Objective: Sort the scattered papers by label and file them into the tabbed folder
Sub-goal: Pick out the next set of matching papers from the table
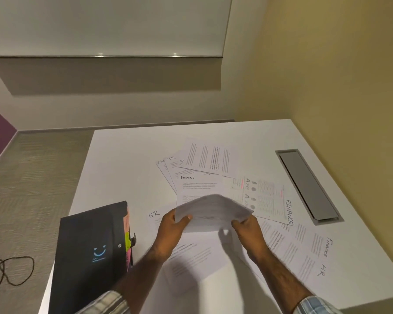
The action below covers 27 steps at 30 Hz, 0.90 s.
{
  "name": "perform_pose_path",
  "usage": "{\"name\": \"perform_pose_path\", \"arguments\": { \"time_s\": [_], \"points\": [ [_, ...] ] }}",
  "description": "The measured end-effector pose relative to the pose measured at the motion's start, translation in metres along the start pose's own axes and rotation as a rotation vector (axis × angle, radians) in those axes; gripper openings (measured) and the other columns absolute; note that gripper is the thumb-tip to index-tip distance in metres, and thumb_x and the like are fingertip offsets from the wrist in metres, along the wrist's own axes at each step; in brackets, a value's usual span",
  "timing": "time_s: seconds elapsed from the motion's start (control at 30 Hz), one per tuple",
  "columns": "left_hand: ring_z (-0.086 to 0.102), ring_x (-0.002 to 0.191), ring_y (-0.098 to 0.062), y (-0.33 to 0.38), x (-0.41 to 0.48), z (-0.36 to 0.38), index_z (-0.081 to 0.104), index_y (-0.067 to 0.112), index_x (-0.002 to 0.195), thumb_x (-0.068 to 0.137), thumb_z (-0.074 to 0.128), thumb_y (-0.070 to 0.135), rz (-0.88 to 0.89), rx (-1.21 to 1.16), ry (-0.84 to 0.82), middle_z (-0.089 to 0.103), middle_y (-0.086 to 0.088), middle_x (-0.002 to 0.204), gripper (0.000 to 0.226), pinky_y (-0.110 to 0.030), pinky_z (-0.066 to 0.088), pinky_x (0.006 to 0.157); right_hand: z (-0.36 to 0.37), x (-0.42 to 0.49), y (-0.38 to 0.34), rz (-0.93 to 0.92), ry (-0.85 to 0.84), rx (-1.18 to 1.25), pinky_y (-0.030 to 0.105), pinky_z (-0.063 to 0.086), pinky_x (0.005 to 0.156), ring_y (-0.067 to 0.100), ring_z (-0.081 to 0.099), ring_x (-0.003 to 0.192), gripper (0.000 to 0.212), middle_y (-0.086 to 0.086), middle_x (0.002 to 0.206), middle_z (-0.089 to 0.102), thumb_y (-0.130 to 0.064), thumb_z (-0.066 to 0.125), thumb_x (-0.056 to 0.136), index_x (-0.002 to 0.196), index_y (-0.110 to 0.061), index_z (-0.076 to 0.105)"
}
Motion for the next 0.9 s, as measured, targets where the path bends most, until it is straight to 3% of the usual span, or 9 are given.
{"name": "perform_pose_path", "arguments": {
  "time_s": [0.07,0.13,0.23,0.3,0.37,0.4,0.57,0.77,0.9],
  "points": [
    [0.072,0.107,-0.012,-0.001,0.002,0.004,0.071,0.029,0.116,0.099,0.064,0.017,0.007,0.015,-0.002,0.078,0.007,0.111,0.022,-0.037,0.054,0.101,0.003,-0.001,-0.002,-0.02,0.035,0.038,0.027,0.053,0.072,0.017,0.069,0.077,0.026,0.001,0.088,0.074,-0.005,0.059,0.092,0.113,-0.019,0.068],
    [0.073,0.104,-0.012,0.002,0.005,0.006,0.071,0.032,0.111,0.1,0.062,0.017,0.012,0.004,-0.003,0.078,0.008,0.109,0.021,-0.037,0.056,0.096,0.004,-0.002,-0.008,-0.051,0.061,0.056,0.019,0.051,0.079,0.0,0.064,0.085,0.027,-0.015,0.096,0.068,-0.003,0.057,0.098,0.114,-0.024,0.062],
    [0.073,0.103,-0.009,0.002,0.007,0.0,0.07,0.033,0.113,0.097,0.067,0.015,0.01,-0.009,-0.011,0.078,0.012,0.108,0.024,-0.032,0.058,0.09,0.002,0.0,-0.013,-0.048,0.066,0.068,0.025,0.053,0.084,0.008,0.068,0.097,0.026,-0.01,0.103,0.071,-0.004,0.059,0.097,0.116,-0.022,0.063],
    [0.072,0.108,-0.014,-0.003,0.008,-0.005,0.069,0.029,0.121,0.095,0.069,0.015,0.002,-0.021,-0.014,0.077,0.008,0.113,0.03,-0.039,0.058,0.094,0.001,0.005,-0.008,-0.025,0.037,0.041,0.017,0.052,0.07,0.005,0.071,0.08,0.032,-0.013,0.088,0.075,0.004,0.055,0.092,0.105,-0.022,0.068],
    [0.071,0.111,-0.018,-0.007,0.007,-0.007,0.068,0.027,0.125,0.095,0.068,0.018,-0.004,-0.027,-0.025,0.076,0.003,0.117,0.031,-0.047,0.057,0.098,0.002,0.005,-0.002,0.013,0.037,0.002,0.011,0.042,0.051,0.0,0.057,0.05,0.03,-0.019,0.056,0.063,0.007,0.052,0.091,0.089,-0.021,0.064],
    [0.071,0.111,-0.02,-0.009,0.007,-0.007,0.069,0.027,0.124,0.095,0.067,0.02,-0.016,-0.03,-0.025,0.076,0.002,0.117,0.03,-0.049,0.056,0.099,0.002,0.005,0.0,0.021,0.049,0.0,0.013,0.04,0.051,0.0,0.052,0.049,0.025,-0.018,0.053,0.06,0.004,0.053,0.092,0.089,-0.018,0.063],
    [0.07,0.109,-0.018,-0.006,0.008,0.0,0.069,0.035,0.114,0.098,0.065,0.018,-0.047,-0.008,-0.033,0.077,0.009,0.11,0.024,-0.038,0.059,0.093,0.004,0.001,-0.002,0.004,0.078,0.051,0.021,0.049,0.074,0.006,0.068,0.092,0.028,-0.009,0.099,0.073,0.0,0.058,0.095,0.111,-0.022,0.066],
    [0.07,0.109,-0.016,-0.004,0.008,0.0,0.069,0.037,0.114,0.095,0.068,0.025,-0.046,0.015,-0.056,0.076,0.009,0.111,0.022,-0.04,0.058,0.095,0.002,0.005,0.01,0.012,0.082,0.011,0.026,0.047,0.063,0.004,0.057,0.059,0.014,-0.009,0.067,0.063,-0.005,0.062,0.092,0.094,-0.018,0.066],
    [0.071,0.108,-0.017,-0.005,0.007,0.0,0.07,0.029,0.121,0.085,0.067,0.038,-0.037,0.009,-0.082,0.077,0.008,0.112,0.037,-0.045,0.056,0.099,0.004,0.005,0.008,0.005,0.065,0.016,0.027,0.054,0.077,0.015,0.071,0.09,0.021,0.0,0.096,0.076,-0.006,0.06,0.095,0.11,-0.017,0.07]
  ]
}}
Point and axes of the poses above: each hand's wrist, its own x-axis towards the middle knuckle, its own z-axis out of the palm, y = z × x, the point moved 2 cm from there along x, towards the middle knuckle
